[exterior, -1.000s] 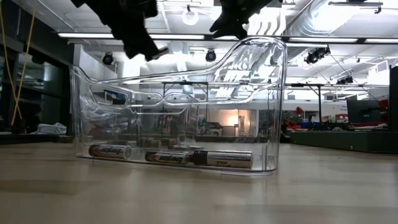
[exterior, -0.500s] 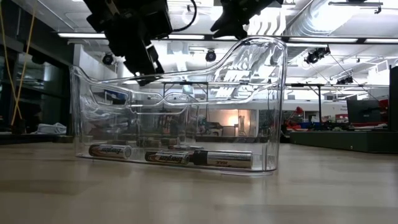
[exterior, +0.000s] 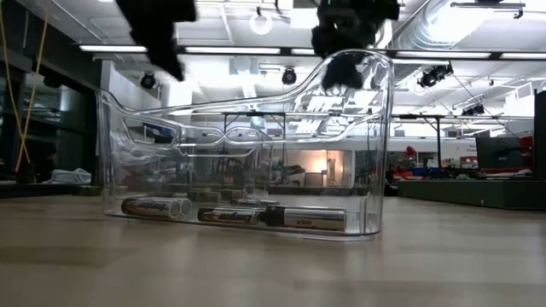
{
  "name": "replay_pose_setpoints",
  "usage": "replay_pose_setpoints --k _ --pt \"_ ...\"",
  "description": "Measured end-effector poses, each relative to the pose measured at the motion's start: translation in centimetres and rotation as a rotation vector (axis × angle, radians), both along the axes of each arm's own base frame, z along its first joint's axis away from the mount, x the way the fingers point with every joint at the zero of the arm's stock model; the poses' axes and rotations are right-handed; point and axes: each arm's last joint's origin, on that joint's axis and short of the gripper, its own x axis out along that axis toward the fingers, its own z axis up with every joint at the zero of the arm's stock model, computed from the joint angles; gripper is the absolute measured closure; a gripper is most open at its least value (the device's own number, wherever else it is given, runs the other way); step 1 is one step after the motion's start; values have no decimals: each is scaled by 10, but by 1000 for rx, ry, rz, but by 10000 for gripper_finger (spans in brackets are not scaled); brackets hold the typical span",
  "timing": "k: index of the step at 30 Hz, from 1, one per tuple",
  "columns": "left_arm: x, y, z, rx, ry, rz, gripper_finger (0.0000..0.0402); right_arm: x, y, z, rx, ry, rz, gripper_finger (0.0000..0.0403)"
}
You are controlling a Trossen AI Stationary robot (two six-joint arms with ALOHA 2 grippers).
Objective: Sort batteries
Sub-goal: Adjust the transparent bins
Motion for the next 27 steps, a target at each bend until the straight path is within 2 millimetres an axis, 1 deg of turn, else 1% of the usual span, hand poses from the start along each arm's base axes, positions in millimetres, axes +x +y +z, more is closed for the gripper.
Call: replay_pose_setpoints --k 2,4,6,9,12,14,16,18,21,24,27 --pt "-23 9 3 64 23 189 361 -1 13 -24 79 72 8 358" --pt "-45 16 0 108 85 388 389 -3 31 -47 152 142 28 390" --pt "-62 21 -4 101 140 541 395 -6 53 -64 203 212 51 394" --pt "-80 25 -14 84 227 674 399 -11 85 -77 243 278 77 400" --pt "-86 30 -26 98 290 761 401 -11 115 -85 269 302 104 400" --pt "-88 35 -36 81 329 786 401 -9 131 -88 282 307 111 402" --pt "-86 40 -51 31 375 782 401 -7 142 -90 291 301 118 402" --pt "-84 44 -67 -20 407 751 401 -6 151 -91 294 286 134 402" --pt "-77 52 -86 -63 391 696 401 -8 162 -91 298 304 175 402" --pt "-69 58 -95 -91 369 625 401 -12 171 -93 284 339 233 402" --pt "-60 62 -99 -122 326 506 401 -11 177 -92 256 313 278 402"
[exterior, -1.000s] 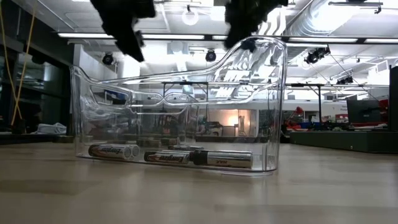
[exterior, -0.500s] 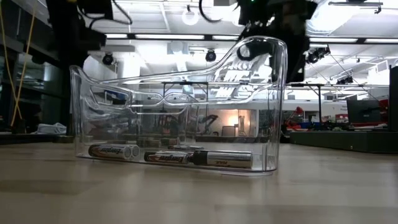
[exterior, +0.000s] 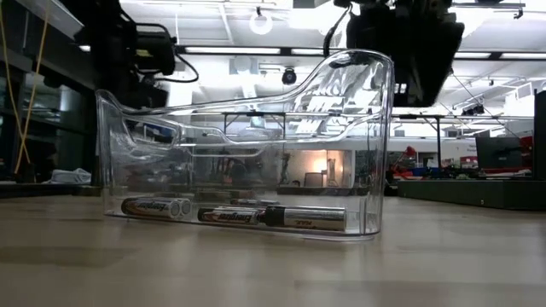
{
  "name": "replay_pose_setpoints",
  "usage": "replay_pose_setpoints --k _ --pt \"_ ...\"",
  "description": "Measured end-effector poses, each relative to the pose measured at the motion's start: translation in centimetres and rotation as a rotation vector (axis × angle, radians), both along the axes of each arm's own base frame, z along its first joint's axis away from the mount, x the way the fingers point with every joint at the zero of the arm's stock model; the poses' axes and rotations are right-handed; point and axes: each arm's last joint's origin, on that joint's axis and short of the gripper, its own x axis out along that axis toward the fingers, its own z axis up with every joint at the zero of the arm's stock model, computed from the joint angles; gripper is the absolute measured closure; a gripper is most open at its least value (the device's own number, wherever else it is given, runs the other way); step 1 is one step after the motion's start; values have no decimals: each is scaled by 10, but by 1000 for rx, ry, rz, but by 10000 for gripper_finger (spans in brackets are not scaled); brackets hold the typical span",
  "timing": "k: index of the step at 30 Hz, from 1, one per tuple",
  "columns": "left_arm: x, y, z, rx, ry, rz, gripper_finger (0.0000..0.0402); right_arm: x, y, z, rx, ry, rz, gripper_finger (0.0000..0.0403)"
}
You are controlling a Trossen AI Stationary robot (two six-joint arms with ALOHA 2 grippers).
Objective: Sort batteries
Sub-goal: Adjust the transparent bins
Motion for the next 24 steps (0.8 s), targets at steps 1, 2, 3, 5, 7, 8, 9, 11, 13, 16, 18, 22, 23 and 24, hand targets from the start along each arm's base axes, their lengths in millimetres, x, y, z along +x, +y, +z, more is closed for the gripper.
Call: replay_pose_setpoints --k 1,2,3,5,7,8,9,11,13,16,18,22,23,24 --pt "4 1 -1 -8 -31 -26 401 1 1 0 -13 -19 3 402" --pt "8 2 -2 -25 -63 -45 401 3 1 1 -31 -44 2 403" --pt "12 2 -3 -41 -84 -61 401 6 0 1 -47 -70 -4 403" --pt "18 1 -7 -75 -119 -96 401 11 -2 3 -83 -129 -20 403" --pt "23 0 -10 -102 -139 -113 401 16 -6 4 -102 -187 -33 403" --pt "26 0 -12 -113 -145 -117 401 18 -8 5 -107 -207 -40 403" --pt "28 -2 -13 -125 -148 -123 401 20 -11 5 -114 -228 -46 403" --pt "32 -5 -16 -157 -156 -151 401 22 -17 3 -132 -256 -66 403" --pt "37 -8 -17 -175 -178 -182 401 22 -24 1 -158 -257 -74 403" --pt "45 -12 -17 -174 -230 -237 401 22 -36 0 -200 -261 -76 403" --pt "51 -13 -14 -147 -286 -274 401 21 -45 3 -211 -267 -96 403" --pt "62 -11 -8 -73 -398 -322 401 19 -56 20 -245 -311 -93 403" --pt "64 -10 -7 -53 -415 -341 401 16 -58 23 -257 -297 -89 403" --pt "66 -9 -6 -34 -429 -362 401 13 -59 23 -275 -268 -85 403"
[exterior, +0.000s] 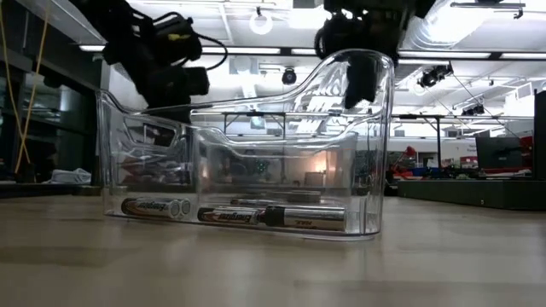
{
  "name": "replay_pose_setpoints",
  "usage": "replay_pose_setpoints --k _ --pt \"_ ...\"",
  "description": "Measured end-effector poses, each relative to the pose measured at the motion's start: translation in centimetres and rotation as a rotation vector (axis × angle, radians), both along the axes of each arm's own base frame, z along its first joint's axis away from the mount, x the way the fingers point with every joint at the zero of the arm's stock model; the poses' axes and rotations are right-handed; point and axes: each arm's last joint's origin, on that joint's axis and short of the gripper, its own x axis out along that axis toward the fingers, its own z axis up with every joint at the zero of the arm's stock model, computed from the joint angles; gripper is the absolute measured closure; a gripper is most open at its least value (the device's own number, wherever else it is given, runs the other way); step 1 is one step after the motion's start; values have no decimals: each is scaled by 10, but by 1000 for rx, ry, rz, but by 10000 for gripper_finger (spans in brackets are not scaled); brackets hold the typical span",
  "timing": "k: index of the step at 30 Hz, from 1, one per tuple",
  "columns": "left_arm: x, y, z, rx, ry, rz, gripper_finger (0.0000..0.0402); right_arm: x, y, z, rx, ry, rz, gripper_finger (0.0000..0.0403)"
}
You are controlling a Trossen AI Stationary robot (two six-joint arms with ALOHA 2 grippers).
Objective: Sort batteries
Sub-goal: Adjust the transparent bins
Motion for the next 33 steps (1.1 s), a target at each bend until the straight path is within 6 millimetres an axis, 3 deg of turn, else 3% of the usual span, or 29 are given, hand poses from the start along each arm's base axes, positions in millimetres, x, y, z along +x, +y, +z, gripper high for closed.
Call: replay_pose_setpoints --k 4,8,14,18,27,33 --pt "0 0 2 39 -13 -43 401 -17 2 4 7 118 -24 403" --pt "-18 -2 11 14 42 -27 401 -28 27 -1 45 249 48 403" --pt "-57 -25 33 -73 52 -88 401 -27 73 -18 107 218 91 403" --pt "-76 -49 20 -150 47 -124 401 -19 90 -27 167 130 36 403" --pt "-55 -68 -12 -138 -60 -209 401 -5 103 -48 161 101 -27 403" --pt "-26 -65 -29 -113 -146 -266 401 1 83 -50 96 78 -84 403"
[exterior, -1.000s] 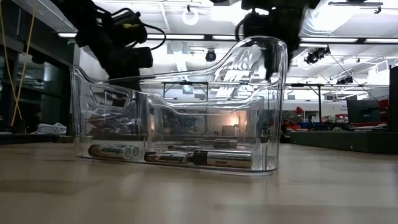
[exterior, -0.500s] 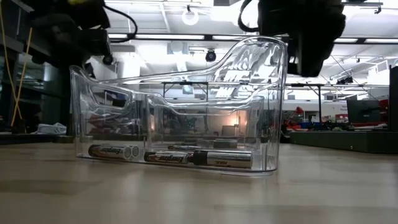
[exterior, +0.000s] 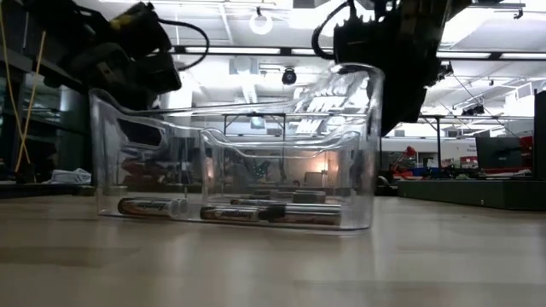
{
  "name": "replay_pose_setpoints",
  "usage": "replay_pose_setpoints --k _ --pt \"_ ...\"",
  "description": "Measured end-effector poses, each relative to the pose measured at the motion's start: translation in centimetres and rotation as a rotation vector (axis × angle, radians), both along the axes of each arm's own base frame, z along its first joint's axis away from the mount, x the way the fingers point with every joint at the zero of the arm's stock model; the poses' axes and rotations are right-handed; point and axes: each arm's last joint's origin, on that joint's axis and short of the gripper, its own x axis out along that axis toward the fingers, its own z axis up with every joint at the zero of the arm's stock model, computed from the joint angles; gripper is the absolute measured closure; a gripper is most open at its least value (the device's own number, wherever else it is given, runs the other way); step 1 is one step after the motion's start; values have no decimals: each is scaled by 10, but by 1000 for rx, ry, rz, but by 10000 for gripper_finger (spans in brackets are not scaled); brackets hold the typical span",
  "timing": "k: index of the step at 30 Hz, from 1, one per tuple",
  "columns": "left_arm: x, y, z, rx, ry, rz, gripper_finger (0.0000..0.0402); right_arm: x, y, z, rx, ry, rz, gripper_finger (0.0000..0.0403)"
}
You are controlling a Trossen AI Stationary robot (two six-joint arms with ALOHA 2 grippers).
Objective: Sort batteries
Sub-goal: Adjust the transparent bins, then return to home position
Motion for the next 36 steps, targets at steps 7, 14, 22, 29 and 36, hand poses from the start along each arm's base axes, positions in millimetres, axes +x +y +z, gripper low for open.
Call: replay_pose_setpoints --k 7,14,22,29,36 --pt "16 2 -10 -60 -12 -79 401 -1 -31 -2 -21 49 -26 403" --pt "21 11 1 12 13 -16 402 -7 -53 -1 -81 80 -24 403" --pt "4 12 43 40 25 -46 401 -33 -58 28 -125 62 74 403" --pt "-30 8 86 66 -231 168 401 -45 -73 55 -101 -59 -98 403" --pt "-60 14 81 20 -828 416 401 -29 -92 79 -13 -332 -341 403"
